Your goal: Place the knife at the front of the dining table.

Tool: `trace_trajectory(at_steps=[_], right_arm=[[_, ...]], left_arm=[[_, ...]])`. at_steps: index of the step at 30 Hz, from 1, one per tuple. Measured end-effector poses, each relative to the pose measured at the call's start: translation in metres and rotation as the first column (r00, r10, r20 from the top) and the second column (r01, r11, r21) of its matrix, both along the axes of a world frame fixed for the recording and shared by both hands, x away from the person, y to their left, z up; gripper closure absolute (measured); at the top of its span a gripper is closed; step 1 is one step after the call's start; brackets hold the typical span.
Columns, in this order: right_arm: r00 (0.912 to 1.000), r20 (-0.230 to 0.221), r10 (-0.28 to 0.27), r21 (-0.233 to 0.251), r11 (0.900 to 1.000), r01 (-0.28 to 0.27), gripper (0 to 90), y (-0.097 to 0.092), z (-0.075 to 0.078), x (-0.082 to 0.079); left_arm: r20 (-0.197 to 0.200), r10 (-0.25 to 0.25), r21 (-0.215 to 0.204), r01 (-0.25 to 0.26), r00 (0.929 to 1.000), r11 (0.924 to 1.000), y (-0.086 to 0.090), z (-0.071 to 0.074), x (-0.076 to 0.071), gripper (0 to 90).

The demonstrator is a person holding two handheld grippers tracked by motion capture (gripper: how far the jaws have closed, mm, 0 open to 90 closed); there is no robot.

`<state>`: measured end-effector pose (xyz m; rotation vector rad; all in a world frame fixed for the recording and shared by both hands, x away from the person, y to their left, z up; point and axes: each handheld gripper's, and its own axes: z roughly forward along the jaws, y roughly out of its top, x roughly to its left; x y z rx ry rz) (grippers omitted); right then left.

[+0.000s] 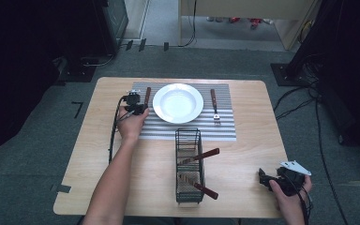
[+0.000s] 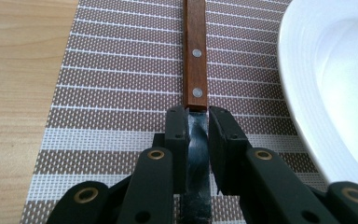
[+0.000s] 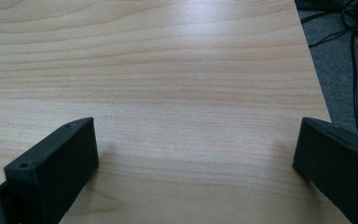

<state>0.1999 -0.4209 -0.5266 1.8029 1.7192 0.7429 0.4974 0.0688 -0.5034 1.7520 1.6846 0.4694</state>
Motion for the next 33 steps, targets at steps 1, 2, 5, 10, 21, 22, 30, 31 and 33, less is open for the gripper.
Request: trace_trajectory(at_steps=[1,2,5,10,21,22,30,31,33], right_arm=[[1.0,0.0,0.0,0.0,1.0,0.0,0.0,0.0,0.0,0.0],[1.0,0.0,0.0,0.0,1.0,0.0,0.0,0.0,0.0,0.0],[1.0,0.0,0.0,0.0,1.0,0.0,0.0,0.0,0.0,0.0],[1.0,0.0,0.0,0.0,1.0,0.0,0.0,0.0,0.0,0.0],[1.0,0.0,0.0,0.0,1.0,0.0,0.0,0.0,0.0,0.0],[1.0,0.0,0.0,0.0,1.0,0.0,0.0,0.0,0.0,0.0],[1.0,0.0,0.0,0.0,1.0,0.0,0.0,0.0,0.0,0.0],[1.0,0.0,0.0,0.0,1.0,0.0,0.0,0.0,0.0,0.0],[1.0,0.0,0.0,0.0,1.0,0.0,0.0,0.0,0.0,0.0]], left_arm=[[-0.005,0.017,-0.008,-0.017,0.9998,0.9998,0.001,0.001,0.0,79.2],[-0.01,0.025,-0.017,-0.025,0.9996,0.9995,0.002,0.001,-0.001,79.3],[-0.002,0.055,-0.038,-0.055,0.9985,0.9978,0.007,-0.001,-0.003,79.3],[0.003,0.078,-0.042,-0.078,0.9969,0.9961,0.011,-0.001,-0.005,79.4],[-0.004,0.094,-0.063,-0.094,0.9955,0.9936,0.009,-0.001,0.002,79.4],[-0.006,0.092,-0.063,-0.093,0.9957,0.9937,0.01,-0.001,0.002,79.3],[-0.008,0.087,-0.047,-0.087,0.9962,0.9951,0.01,-0.001,0.001,79.3],[-0.008,0.084,-0.05,-0.084,0.9965,0.9952,0.01,-0.001,0.001,79.1],[-0.008,0.078,-0.06,-0.078,0.9969,0.9952,0.011,-0.001,0.001,78.1]])
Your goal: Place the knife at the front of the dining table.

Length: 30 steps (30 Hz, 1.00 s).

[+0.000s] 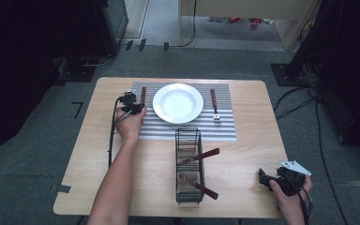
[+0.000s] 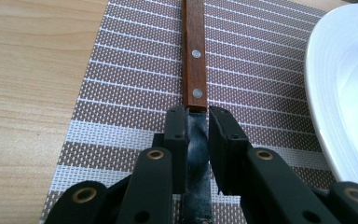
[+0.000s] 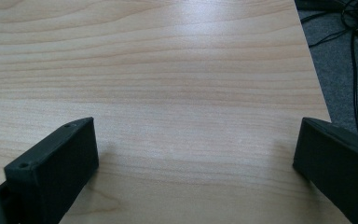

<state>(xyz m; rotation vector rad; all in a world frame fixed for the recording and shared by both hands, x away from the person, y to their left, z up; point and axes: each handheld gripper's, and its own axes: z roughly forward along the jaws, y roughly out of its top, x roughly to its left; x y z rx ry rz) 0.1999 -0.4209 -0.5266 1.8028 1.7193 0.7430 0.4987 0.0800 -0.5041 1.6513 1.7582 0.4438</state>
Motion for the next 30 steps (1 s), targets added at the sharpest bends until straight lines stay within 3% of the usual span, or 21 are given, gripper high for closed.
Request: trace_trajectory(at_steps=[9,12,15,17,20,22,25,26,30], right_arm=[[1.0,0.0,0.0,0.0,1.0,0.0,0.0,0.0,0.0,0.0],[1.0,0.0,0.0,0.0,1.0,0.0,0.0,0.0,0.0,0.0],[1.0,0.0,0.0,0.0,1.0,0.0,0.0,0.0,0.0,0.0],[1.0,0.0,0.0,0.0,1.0,0.0,0.0,0.0,0.0,0.0],[1.0,0.0,0.0,0.0,1.0,0.0,0.0,0.0,0.0,0.0],[1.0,0.0,0.0,0.0,1.0,0.0,0.0,0.0,0.0,0.0],[1.0,0.0,0.0,0.0,1.0,0.0,0.0,0.0,0.0,0.0],[1.0,0.0,0.0,0.0,1.0,0.0,0.0,0.0,0.0,0.0],[1.0,0.0,0.0,0.0,1.0,0.0,0.0,0.0,0.0,0.0]], left_arm=[[0.065,-0.047,-0.022,0.049,0.9968,0.9986,0.005,0.011,-0.005,52.0],[0.089,-0.066,-0.021,0.068,0.9939,0.9975,0.005,0.016,-0.008,46.6],[0.137,-0.092,-0.029,0.097,0.9864,0.9949,0.008,0.028,-0.017,43.3],[0.176,-0.119,-0.063,0.132,0.9772,0.9893,0.01,0.034,-0.023,42.5],[0.165,-0.153,-0.147,0.178,0.9743,0.973,0.017,0.038,-0.029,37.0],[0.17,-0.13,-0.155,0.157,0.9768,0.9754,0.022,0.041,-0.035,29.7],[0.208,-0.126,-0.176,0.164,0.9701,0.9707,0.028,0.046,-0.045,23.1],[0.208,-0.126,-0.176,0.164,0.9701,0.9707,0.028,0.046,-0.045,21.4],[0.248,-0.136,-0.121,0.17,0.959,0.978,0.032,0.058,-0.064,17.3]])
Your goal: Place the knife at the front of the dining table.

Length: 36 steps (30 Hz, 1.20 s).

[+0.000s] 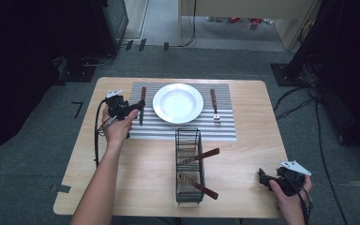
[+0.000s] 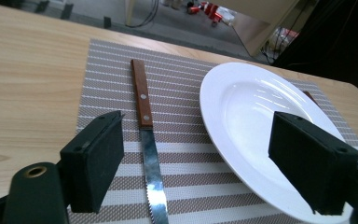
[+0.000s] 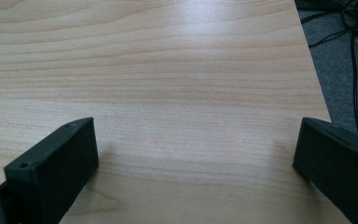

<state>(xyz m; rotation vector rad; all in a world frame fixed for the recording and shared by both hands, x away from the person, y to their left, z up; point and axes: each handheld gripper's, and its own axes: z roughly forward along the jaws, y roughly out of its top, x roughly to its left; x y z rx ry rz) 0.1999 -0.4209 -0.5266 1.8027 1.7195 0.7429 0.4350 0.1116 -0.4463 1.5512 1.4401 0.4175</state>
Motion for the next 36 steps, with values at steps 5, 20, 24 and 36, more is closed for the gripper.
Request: trace_trajectory(at_steps=[5,20,24,36], right_arm=[[1.0,0.0,0.0,0.0,1.0,0.0,0.0,0.0,0.0,0.0],[1.0,0.0,0.0,0.0,1.0,0.0,0.0,0.0,0.0,0.0],[1.0,0.0,0.0,0.0,1.0,0.0,0.0,0.0,0.0,0.0],[1.0,0.001,-0.001,0.001,1.0,0.001,0.0,0.0,0.0,0.0]], left_arm=[[0.021,-0.03,0.004,0.03,0.9993,0.9995,0.002,0.005,-0.015,13.5],[0.033,-0.03,0.076,0.028,0.999,0.9968,0.023,-0.009,-0.083,9.7],[0.023,-0.044,0.144,0.04,0.9988,0.9888,0.026,-0.017,-0.101,9.6],[-0.01,-0.014,0.214,0.016,0.9999,0.9768,0.047,-0.037,-0.133,7.0]])
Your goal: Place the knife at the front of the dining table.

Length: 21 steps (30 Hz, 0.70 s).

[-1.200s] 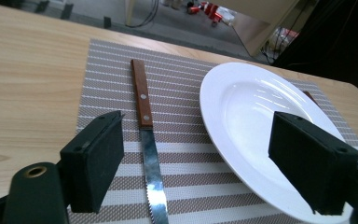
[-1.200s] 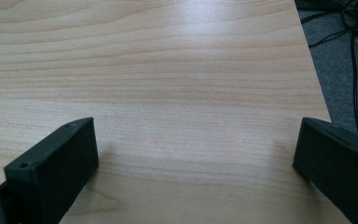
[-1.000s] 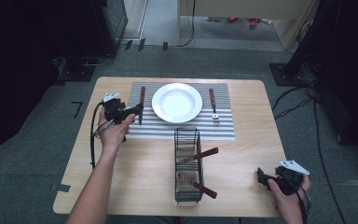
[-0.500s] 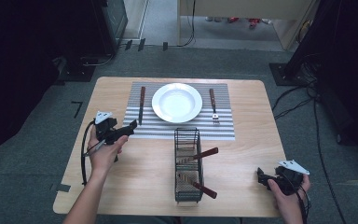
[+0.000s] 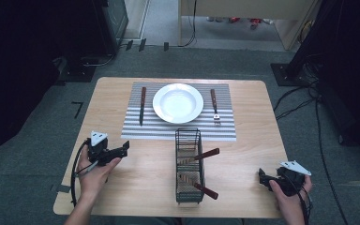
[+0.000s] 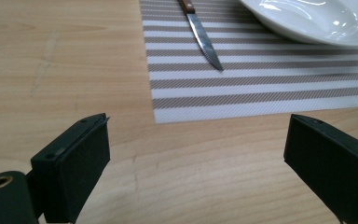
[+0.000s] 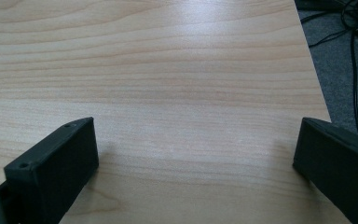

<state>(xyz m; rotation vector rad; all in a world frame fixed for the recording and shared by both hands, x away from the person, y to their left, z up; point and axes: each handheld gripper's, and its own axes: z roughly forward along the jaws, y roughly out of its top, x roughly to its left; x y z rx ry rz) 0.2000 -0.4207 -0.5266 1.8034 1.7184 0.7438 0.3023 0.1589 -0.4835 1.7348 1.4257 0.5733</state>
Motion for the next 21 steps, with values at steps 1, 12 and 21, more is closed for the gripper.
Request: trace_trajectory(at_steps=[1,12,21], right_arm=[[1.0,0.0,0.0,0.0,1.0,0.0,0.0,0.0,0.0,0.0],[1.0,-0.002,0.0,0.0,1.0,0.0,0.0,0.0,0.0,0.0],[1.0,-0.001,0.0,0.0,1.0,0.0,0.0,0.0,0.0,0.0]], left_arm=[[-0.009,0.01,0.004,-0.01,0.9999,0.9999,0.005,-0.004,-0.004,7.0],[-0.049,0.063,0.075,-0.059,0.9968,0.9954,0.03,-0.019,-0.02,6.9],[-0.079,0.097,0.125,-0.087,0.9921,0.9883,0.037,-0.032,-0.025,7.0]])
